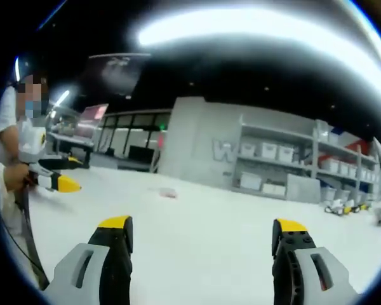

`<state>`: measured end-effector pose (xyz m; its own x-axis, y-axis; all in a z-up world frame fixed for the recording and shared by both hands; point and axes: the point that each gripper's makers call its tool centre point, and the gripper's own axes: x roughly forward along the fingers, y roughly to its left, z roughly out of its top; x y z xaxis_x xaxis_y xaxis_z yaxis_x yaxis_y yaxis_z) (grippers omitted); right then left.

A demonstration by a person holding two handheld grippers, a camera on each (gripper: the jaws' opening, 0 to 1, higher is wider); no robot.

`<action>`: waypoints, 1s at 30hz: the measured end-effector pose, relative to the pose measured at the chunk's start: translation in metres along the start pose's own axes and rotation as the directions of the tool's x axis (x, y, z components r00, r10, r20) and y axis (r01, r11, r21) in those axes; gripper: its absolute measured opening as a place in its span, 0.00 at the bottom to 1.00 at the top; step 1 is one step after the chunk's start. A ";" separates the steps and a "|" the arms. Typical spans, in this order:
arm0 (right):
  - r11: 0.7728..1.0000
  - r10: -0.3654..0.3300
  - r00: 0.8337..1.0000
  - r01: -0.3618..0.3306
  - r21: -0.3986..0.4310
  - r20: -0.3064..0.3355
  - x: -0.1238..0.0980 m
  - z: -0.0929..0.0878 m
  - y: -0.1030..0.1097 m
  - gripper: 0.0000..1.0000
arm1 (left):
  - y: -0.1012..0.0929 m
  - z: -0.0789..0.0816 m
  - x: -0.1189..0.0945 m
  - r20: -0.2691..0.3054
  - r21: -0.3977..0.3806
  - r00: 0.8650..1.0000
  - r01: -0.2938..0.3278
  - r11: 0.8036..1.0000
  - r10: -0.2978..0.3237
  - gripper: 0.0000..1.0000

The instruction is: Open the resealable bag by pulling the two sides of the seal apart until the entire bag opening is separated and visibly accessible.

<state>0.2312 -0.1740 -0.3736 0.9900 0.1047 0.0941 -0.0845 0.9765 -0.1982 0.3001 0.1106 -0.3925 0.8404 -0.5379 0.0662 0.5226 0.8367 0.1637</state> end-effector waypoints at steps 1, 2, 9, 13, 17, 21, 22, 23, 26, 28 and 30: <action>1.000 0.000 1.000 0.000 -0.001 -0.001 0.000 0.000 0.000 0.92 | 0.000 0.000 0.000 0.000 0.001 1.000 0.000 1.000 0.000 0.83; 1.000 0.001 1.000 -0.001 -0.003 -0.004 0.001 -0.001 0.000 0.92 | 0.000 0.000 0.000 -0.001 0.001 1.000 0.000 1.000 0.000 0.83; 1.000 0.012 1.000 -0.012 -0.008 -0.011 0.004 -0.002 0.002 0.92 | 0.000 0.000 0.000 0.000 0.000 1.000 0.000 1.000 0.000 0.83; 1.000 0.015 1.000 -0.015 -0.011 -0.015 0.006 -0.003 0.002 0.92 | 0.000 0.000 0.000 0.000 0.003 1.000 0.000 1.000 0.000 0.83; 1.000 0.018 1.000 -0.018 -0.014 -0.015 0.009 -0.002 0.001 0.92 | 0.000 0.000 0.000 0.000 0.001 1.000 0.000 1.000 0.000 0.83; 1.000 0.021 1.000 -0.021 -0.017 -0.017 0.012 -0.003 0.001 0.92 | 0.000 0.000 0.000 0.000 0.003 1.000 0.000 1.000 0.000 0.83; 1.000 0.022 1.000 -0.023 -0.018 -0.019 0.012 -0.003 0.001 0.92 | 0.000 0.000 0.000 0.000 0.002 1.000 0.000 1.000 0.000 0.83; 1.000 0.023 1.000 -0.024 -0.018 -0.020 0.013 -0.003 0.001 0.92 | 0.000 0.000 0.000 0.000 0.002 1.000 -0.001 1.000 0.001 0.83; 0.999 0.028 0.999 -0.029 -0.022 -0.023 0.014 -0.003 0.002 0.92 | 0.000 0.000 0.001 0.000 0.002 1.000 -0.001 1.000 0.001 0.83; 0.999 0.032 0.999 -0.033 -0.027 -0.026 0.014 -0.004 0.003 0.92 | 0.000 0.000 0.000 0.000 0.003 1.000 -0.001 1.000 0.001 0.83; 0.999 0.037 0.999 -0.037 -0.030 -0.028 0.015 -0.004 0.004 0.92 | 0.000 0.000 0.000 0.001 0.002 1.000 -0.001 1.000 0.001 0.83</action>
<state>0.2461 -0.1692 -0.3766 0.9890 0.1351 0.0597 -0.1180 0.9659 -0.2303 0.3005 0.1106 -0.3925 0.8406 -0.5375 0.0670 0.5218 0.8368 0.1657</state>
